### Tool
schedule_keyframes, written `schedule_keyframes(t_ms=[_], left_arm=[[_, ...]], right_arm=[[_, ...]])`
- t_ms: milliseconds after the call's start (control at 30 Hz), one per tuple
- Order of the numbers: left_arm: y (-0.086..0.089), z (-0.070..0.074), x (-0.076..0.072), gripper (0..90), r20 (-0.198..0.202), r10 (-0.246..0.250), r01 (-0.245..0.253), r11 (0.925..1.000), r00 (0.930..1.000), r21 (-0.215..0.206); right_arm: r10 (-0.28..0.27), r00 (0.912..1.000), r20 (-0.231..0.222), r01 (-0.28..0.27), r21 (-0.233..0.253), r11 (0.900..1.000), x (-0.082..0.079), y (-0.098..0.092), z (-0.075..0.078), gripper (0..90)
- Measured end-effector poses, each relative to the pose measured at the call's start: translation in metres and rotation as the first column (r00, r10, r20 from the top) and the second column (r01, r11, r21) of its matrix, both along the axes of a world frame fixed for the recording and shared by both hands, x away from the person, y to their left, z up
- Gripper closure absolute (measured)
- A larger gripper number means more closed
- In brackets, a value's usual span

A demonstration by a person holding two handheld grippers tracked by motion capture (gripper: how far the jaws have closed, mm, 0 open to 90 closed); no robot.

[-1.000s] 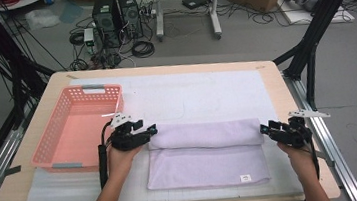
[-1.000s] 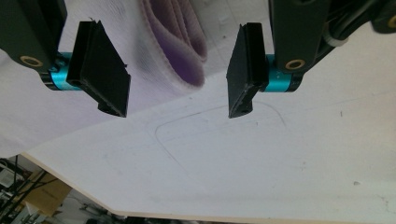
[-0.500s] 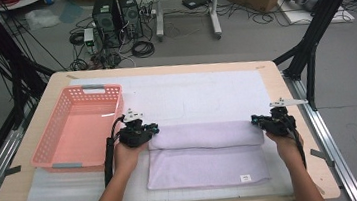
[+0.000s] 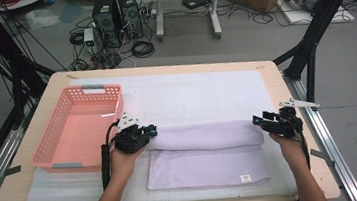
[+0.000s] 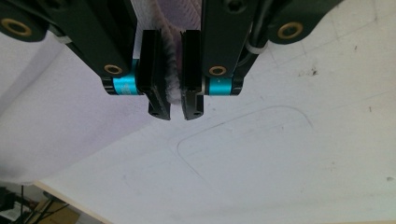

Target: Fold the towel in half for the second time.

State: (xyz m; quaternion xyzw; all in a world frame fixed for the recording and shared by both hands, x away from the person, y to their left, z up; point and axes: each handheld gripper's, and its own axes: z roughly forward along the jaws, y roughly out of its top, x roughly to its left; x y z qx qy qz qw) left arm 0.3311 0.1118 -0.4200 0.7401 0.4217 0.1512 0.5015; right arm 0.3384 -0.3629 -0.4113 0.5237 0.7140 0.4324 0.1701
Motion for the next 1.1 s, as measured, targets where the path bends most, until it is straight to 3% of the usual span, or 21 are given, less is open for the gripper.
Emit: schedule_keyframes(t_ms=[100,133,167,233,267,367,500,700,733,800,867,933,1000,1100], left_arm=[[0.0,-0.002,0.001,81.5,-0.014,-0.002,0.002,1.0,0.9999,0.003],[0.0,-0.002,0.001,81.6,-0.017,0.001,-0.001,1.0,0.9999,0.004],[0.001,-0.001,0.0,81.6,-0.018,0.0,0.0,1.0,0.9998,0.0],[0.001,0.001,-0.003,81.8,-0.005,-0.005,0.005,1.0,1.0,-0.008],[0.002,0.002,-0.005,81.8,0.003,-0.005,0.005,0.9999,1.0,-0.01],[0.005,0.001,-0.013,81.8,0.009,-0.011,0.012,0.9997,0.9999,-0.022],[0.007,-0.001,-0.026,81.7,0.031,-0.025,0.025,0.9997,0.9992,-0.007],[0.009,-0.002,-0.045,81.5,0.056,-0.047,0.048,0.9987,0.9973,-0.016],[0.009,-0.002,-0.046,81.4,0.055,-0.047,0.048,0.9988,0.9974,-0.014],[0.009,-0.004,-0.05,81.1,0.046,-0.04,0.041,0.9988,0.9982,-0.026],[0.009,-0.006,-0.056,81.0,0.044,-0.036,0.037,0.999,0.9984,-0.025],[0.01,-0.007,-0.06,81.0,0.042,-0.033,0.034,0.9992,0.9986,-0.022],[0.011,-0.009,-0.062,80.8,0.041,-0.031,0.032,0.9992,0.9987,-0.024],[0.01,-0.013,-0.064,80.5,0.032,-0.027,0.028,0.9993,0.9991,-0.026]], right_arm=[[0.002,0.9959,-0.09,-0.001,0.009,1.0,0.016,0.004,-0.009,43.6],[0.013,0.9936,-0.112,-0.013,0.0,1.0,0.019,0.005,-0.012,55.5],[0.053,0.991,-0.123,-0.056,-0.023,0.998,0.021,0.006,-0.013,72.9],[0.086,0.992,-0.092,-0.092,-0.062,0.994,0.018,0.01,-0.013,87.6],[0.094,0.994,-0.055,-0.098,-0.071,0.993,0.013,0.011,-0.01,87.8],[0.107,0.9943,0.003,-0.106,-0.078,0.991,-0.001,0.01,-0.004,88.0],[0.11,0.9918,0.065,-0.105,-0.076,0.991,-0.024,0.003,0.0,88.4],[0.125,0.9854,0.115,-0.12,-0.048,0.992,-0.053,-0.007,-0.004,88.1],[0.129,0.9857,0.109,-0.127,-0.025,0.992,-0.055,-0.009,-0.006,86.7],[0.098,0.9896,0.106,-0.1,0.011,0.995,-0.055,-0.009,-0.007,64.8],[0.083,0.9913,0.102,-0.089,0.053,0.995,-0.053,-0.006,-0.005,62.1],[0.097,0.9915,0.086,-0.1,0.032,0.994,-0.053,0.001,-0.004,55.0],[0.099,0.9945,0.032,-0.099,-0.016,0.995,-0.05,0.008,-0.007,45.9],[0.089,0.996,0.002,-0.089,-0.047,0.995,-0.048,0.011,-0.013,48.0]])
